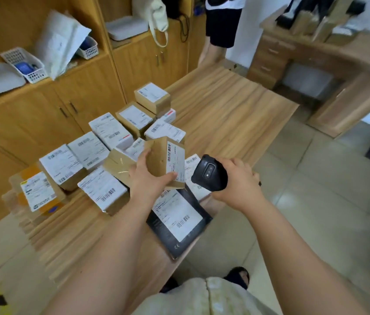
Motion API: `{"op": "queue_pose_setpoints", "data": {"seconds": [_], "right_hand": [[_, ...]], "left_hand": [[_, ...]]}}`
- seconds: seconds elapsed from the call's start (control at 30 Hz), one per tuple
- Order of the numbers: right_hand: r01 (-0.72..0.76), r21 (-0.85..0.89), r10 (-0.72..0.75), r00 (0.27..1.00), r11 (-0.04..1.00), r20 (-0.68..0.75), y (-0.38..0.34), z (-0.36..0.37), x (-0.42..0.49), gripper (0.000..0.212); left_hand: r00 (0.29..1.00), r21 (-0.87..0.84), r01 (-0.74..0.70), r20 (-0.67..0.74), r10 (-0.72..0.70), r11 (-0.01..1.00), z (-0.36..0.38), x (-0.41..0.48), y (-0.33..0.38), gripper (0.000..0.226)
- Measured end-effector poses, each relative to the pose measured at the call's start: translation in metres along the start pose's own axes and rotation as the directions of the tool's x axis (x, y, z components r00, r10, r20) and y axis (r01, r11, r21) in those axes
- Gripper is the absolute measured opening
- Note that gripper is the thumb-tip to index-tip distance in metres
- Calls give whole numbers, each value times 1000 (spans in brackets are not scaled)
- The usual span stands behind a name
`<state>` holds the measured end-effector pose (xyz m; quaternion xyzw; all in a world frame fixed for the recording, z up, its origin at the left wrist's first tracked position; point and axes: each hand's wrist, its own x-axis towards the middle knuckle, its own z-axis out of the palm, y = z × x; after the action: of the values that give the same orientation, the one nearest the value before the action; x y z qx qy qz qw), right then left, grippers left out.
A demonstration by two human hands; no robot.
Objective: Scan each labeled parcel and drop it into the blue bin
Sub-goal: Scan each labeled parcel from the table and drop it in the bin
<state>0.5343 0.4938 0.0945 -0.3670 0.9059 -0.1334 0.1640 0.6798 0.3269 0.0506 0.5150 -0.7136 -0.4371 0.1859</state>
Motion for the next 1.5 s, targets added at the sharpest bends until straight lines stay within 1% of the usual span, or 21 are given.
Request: {"op": "queue_pose_setpoints", "data": {"seconds": [0.1,0.17,0.27,0.4,0.53,0.63,0.7,0.77,0.8,0.83,0.87,0.9,0.93,0.97,1.0,1.03,1.1,1.17,1.2,1.37,1.5], "right_hand": [[-22,11,23,999,1000,-32,35,-18,4,83],[-42,9,42,998,999,-43,61,-32,6,85],[-112,28,114,992,993,-56,105,-53,9,81],[-215,55,218,975,975,-44,176,-82,7,80],[-281,88,286,957,956,-46,251,-113,4,81],[-338,108,346,936,935,-68,310,-132,-4,83],[-395,159,412,906,905,-93,347,-140,-11,83],[-470,264,512,851,842,-119,384,-145,-21,82],[-502,334,566,815,798,-129,401,-146,-27,80],[-526,402,616,777,749,-133,418,-148,-34,78],[-545,465,663,738,698,-129,434,-149,-40,78],[-558,520,704,699,647,-126,449,-150,-46,78],[-567,567,742,659,598,-123,463,-151,-52,79],[-571,604,774,621,556,-125,478,-152,-56,79],[-571,638,802,583,517,-128,491,-154,-60,79],[-567,669,827,548,481,-130,504,-156,-61,78],[-564,710,863,490,423,-125,529,-162,-61,80],[-569,726,890,435,388,-135,555,-170,-56,80],[-571,731,902,407,374,-144,568,-176,-52,79],[-566,755,938,284,331,-198,641,-216,-23,81],[-563,781,962,193,269,-192,700,-261,-2,84]], "left_hand": [[996,7,-34,80,34,999,35,0,25,97],[991,41,-49,128,43,998,63,-1,43,97],[982,89,-81,180,64,993,104,-4,74,98],[967,91,-106,242,81,990,165,-12,117,100],[951,129,-128,298,85,983,234,-30,162,100],[922,73,-154,368,117,985,296,-51,192,104],[892,16,-137,437,116,990,339,-66,209,107],[853,-32,-46,518,56,998,380,-84,227,108],[826,-54,39,563,-2,998,399,-94,237,104],[784,-72,167,614,-88,983,417,-103,248,96],[719,-67,312,668,-189,948,437,-111,257,85],[639,-38,436,717,-279,899,454,-118,267,73],[562,19,502,753,-343,864,469,-125,278,67],[511,70,520,773,-376,851,485,-130,285,62],[490,102,508,783,-384,855,501,-134,292,59],[474,125,492,792,-385,862,515,-139,302,54],[449,172,464,800,-398,869,546,-146,319,36],[419,205,457,809,-413,865,578,-148,341,19],[402,218,455,815,-418,863,595,-149,353,16],[328,256,383,861,-389,888,692,-141,424,17],[258,272,300,900,-353,914,770,-136,486,25]]}}
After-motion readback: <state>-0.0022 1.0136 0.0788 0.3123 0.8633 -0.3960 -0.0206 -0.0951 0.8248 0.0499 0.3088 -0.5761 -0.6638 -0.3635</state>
